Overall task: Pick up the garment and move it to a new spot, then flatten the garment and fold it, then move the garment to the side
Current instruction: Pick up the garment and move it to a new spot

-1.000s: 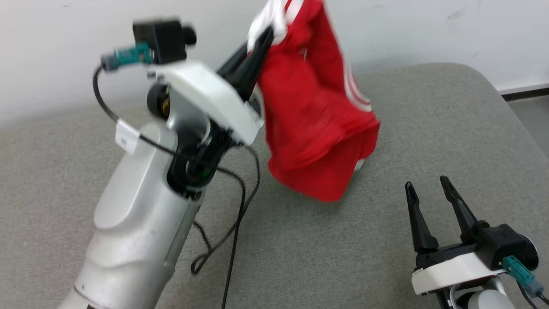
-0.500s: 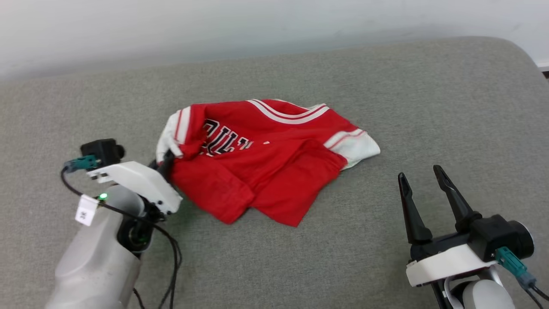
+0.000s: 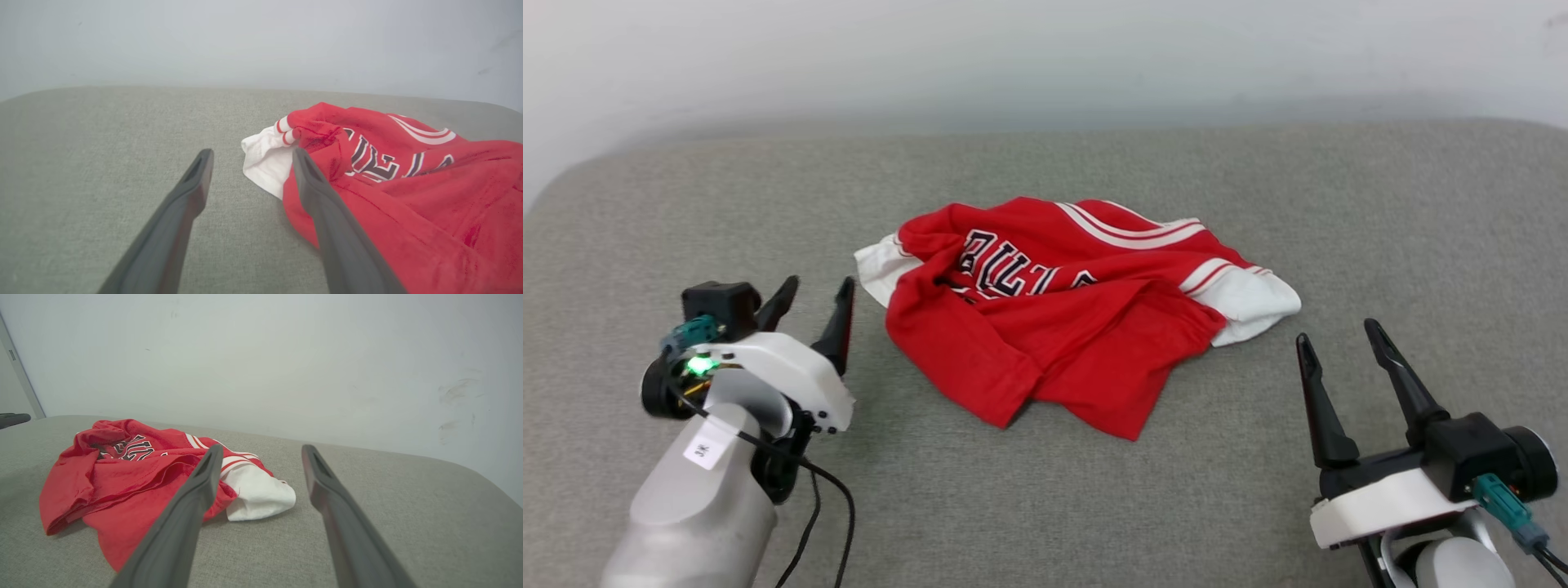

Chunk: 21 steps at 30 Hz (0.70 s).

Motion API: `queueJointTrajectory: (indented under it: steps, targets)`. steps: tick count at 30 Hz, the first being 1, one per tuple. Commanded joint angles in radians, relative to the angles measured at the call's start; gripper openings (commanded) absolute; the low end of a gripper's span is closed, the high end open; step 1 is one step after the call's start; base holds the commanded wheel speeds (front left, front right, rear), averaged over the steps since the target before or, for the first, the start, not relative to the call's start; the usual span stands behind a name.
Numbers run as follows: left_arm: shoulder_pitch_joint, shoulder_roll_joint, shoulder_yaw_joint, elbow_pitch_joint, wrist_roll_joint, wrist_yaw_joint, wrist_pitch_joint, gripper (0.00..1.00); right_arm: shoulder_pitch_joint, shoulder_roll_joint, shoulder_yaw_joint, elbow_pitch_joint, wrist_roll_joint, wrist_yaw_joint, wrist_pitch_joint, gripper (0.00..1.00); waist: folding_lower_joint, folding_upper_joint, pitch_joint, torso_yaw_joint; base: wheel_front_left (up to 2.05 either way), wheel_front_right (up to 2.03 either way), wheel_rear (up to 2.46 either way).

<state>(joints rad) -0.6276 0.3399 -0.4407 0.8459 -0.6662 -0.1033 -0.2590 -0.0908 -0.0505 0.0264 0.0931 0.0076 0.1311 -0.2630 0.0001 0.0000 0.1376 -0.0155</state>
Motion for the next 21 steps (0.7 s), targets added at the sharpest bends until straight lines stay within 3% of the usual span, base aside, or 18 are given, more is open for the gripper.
queueJointTrajectory:
  steps: [1,8,13,15,21]
  targets:
    - [0.016,0.005,0.000,-0.027,0.020,0.000,-0.006,1.00,0.012,0.001,-0.006,-0.003,-0.006,-0.001,-0.003,1.00,-0.0001,0.0000,-0.023,0.021,0.00,0.00,0.00]
    - [0.188,0.011,0.077,-0.391,0.229,0.045,-0.006,1.00,0.034,0.001,-0.030,-0.021,-0.027,-0.001,-0.003,1.00,-0.0001,0.0000,-0.074,0.058,0.00,0.00,0.00]
    - [0.363,-0.024,0.153,-0.596,0.324,0.076,-0.006,1.00,0.056,0.001,-0.028,-0.042,-0.029,-0.001,-0.003,1.00,-0.0001,0.0000,-0.099,0.066,0.00,0.00,0.00]
    - [0.481,-0.071,0.195,-0.702,0.368,0.089,-0.006,1.00,0.077,0.001,-0.024,-0.049,-0.019,-0.001,-0.003,1.00,-0.0001,0.0000,-0.112,0.073,0.00,0.00,0.00]
    - [0.594,-0.129,0.237,-0.744,0.425,0.068,-0.007,1.00,0.111,0.001,-0.025,-0.040,0.005,-0.001,-0.003,1.00,-0.0001,0.0000,-0.119,0.082,0.00,0.00,0.00]
